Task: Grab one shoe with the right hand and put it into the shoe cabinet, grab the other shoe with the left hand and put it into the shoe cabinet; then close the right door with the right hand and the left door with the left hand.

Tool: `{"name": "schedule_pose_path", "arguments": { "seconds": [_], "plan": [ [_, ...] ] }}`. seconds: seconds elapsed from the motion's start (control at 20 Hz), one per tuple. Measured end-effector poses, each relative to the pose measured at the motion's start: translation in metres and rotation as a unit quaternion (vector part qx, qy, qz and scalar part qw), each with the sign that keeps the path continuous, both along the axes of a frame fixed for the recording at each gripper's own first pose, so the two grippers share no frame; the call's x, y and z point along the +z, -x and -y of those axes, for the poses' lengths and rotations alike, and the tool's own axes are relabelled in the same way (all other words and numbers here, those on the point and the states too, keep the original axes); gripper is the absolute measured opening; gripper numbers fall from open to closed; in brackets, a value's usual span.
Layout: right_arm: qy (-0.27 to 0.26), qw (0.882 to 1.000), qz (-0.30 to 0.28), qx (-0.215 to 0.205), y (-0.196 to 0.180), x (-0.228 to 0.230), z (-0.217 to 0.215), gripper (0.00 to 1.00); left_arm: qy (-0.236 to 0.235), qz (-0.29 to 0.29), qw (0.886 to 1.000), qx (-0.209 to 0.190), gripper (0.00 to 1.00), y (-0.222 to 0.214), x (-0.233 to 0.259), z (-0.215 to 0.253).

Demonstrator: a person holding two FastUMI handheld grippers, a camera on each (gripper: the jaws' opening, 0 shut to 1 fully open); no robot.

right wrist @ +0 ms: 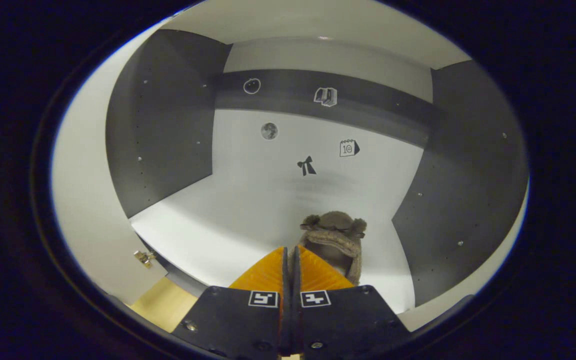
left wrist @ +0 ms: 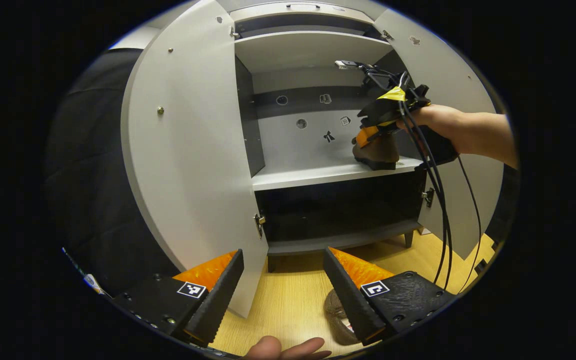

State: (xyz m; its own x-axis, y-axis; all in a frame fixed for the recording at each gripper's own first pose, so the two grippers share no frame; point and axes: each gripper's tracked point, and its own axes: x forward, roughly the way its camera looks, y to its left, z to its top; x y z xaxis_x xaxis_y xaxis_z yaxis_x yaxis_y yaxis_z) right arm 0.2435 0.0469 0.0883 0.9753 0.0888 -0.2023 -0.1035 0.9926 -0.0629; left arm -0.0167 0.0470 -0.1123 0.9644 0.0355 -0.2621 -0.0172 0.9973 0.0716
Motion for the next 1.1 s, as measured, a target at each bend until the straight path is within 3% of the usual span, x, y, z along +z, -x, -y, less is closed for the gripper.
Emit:
{"name": "schedule_pose_path", "arguments": {
  "seconds": [0.3,0.4,0.45,0.5,0.6,0.65,0.7,0.9,1.1],
  "plan": [
    [-0.048,0.998,0.051,0.005,0.021,0.018,0.006,0.04,0.009,-0.005,1.000,0.001,0.96,0.001,-0.002,0.001],
    [-0.046,0.993,0.105,-0.003,0.038,0.041,0.013,0.12,0.013,-0.006,1.000,-0.003,0.96,0.001,-0.003,0.002],
    [-0.033,0.992,0.119,-0.018,0.043,0.044,0.021,0.29,0.013,-0.007,1.000,-0.006,0.96,0.000,-0.004,0.004],
    [-0.029,0.992,0.123,-0.021,0.047,0.045,0.022,0.38,0.013,-0.007,1.000,-0.010,0.96,-0.001,-0.003,0.006],
    [-0.052,0.990,0.133,-0.014,0.064,0.050,0.018,0.65,0.013,-0.001,1.000,-0.014,0.96,-0.004,0.001,0.011],
    [-0.067,0.987,0.146,-0.014,0.076,0.057,0.020,0.70,0.018,0.004,1.000,-0.017,0.96,-0.005,0.004,0.014],
    [-0.077,0.984,0.159,-0.015,0.090,0.062,0.023,0.71,0.024,0.007,0.999,-0.023,1.00,-0.006,0.006,0.018],
    [-0.101,0.978,0.180,0.012,0.153,0.060,0.021,0.80,0.027,0.009,0.999,-0.045,0.97,-0.008,0.009,0.031],
    [-0.058,0.987,0.146,0.032,0.204,0.015,0.018,0.83,0.033,0.005,0.998,-0.057,0.96,-0.008,0.006,0.040]
  ]
}}
